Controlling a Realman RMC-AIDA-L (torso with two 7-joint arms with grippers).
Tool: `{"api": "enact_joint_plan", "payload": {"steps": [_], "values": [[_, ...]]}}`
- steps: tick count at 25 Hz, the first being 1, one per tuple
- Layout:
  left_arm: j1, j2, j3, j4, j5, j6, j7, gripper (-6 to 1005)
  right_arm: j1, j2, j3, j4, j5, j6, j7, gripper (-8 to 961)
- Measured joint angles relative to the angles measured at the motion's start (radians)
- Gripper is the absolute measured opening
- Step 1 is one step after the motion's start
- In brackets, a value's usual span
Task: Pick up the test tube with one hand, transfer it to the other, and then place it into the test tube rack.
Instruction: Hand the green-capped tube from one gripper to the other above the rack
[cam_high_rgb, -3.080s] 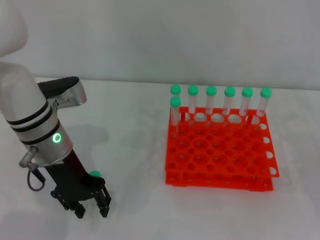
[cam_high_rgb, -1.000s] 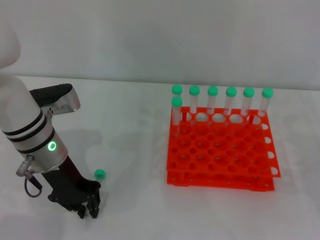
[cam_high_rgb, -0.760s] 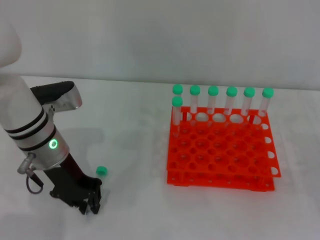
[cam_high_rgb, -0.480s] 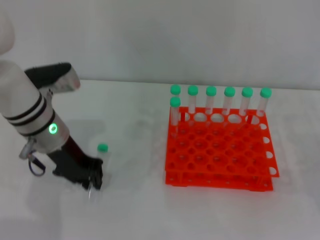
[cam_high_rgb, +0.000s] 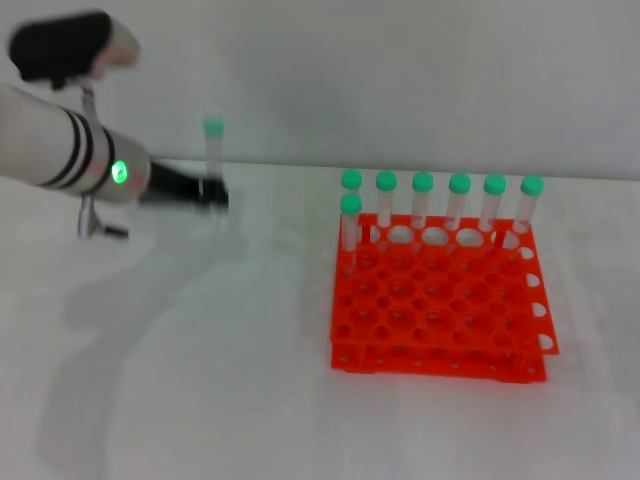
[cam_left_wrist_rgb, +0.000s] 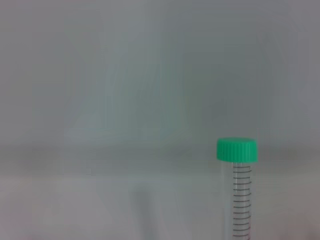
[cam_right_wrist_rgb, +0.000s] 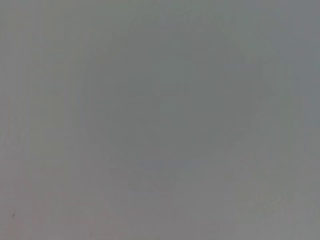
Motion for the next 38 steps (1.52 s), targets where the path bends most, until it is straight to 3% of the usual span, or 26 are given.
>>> {"api": "enact_joint_plan", "payload": {"steps": [2, 5, 11, 15, 21, 23, 24, 25, 32, 38], "values": [[0.049, -0.019, 0.002, 0.041, -0.089, -0.154, 0.086, 195, -0.001, -0.001, 0.005, 0.002, 0.000, 0.000, 0.022, 839], [0.105, -0.030, 0.009, 0.061, -0.295, -0.323, 0.312, 195, -0.012, -0.002, 0.023, -0.004, 0.000, -0.001, 0.036, 839], [0.160, -0.034, 0.023, -0.015, -0.839, -0.400, 0.921, 195, -0.020, -0.011, 0.042, -0.007, -0.004, -0.015, 0.093, 839], [0.190, -0.034, 0.025, -0.079, -1.088, -0.315, 1.259, 195, -0.019, -0.021, 0.037, -0.007, -0.011, -0.037, 0.131, 839], [0.226, -0.026, 0.014, -0.299, -1.483, 0.079, 1.818, 195, -0.011, -0.058, 0.034, -0.019, -0.173, -0.072, 0.292, 839], [0.226, -0.026, 0.014, -0.299, -1.483, 0.079, 1.818, 195, -0.006, -0.068, 0.035, -0.020, -0.216, -0.093, 0.336, 839], [0.242, -0.022, 0.012, -0.338, -1.512, 0.177, 1.885, 195, -0.006, -0.068, 0.035, -0.020, -0.216, -0.093, 0.336, 839], [0.255, -0.020, 0.012, -0.347, -1.502, 0.221, 1.887, 195, 0.001, -0.087, 0.036, -0.020, -0.284, -0.141, 0.406, 839], [0.303, -0.007, 0.013, -0.389, -1.432, 0.439, 1.923, 196, 0.014, -0.139, 0.036, -0.031, -0.448, -0.251, 0.558, 839], [0.309, -0.017, 0.011, -0.454, -1.449, 0.462, 1.918, 196, 0.018, -0.179, 0.039, -0.032, -0.621, -0.440, 0.627, 839]]}}
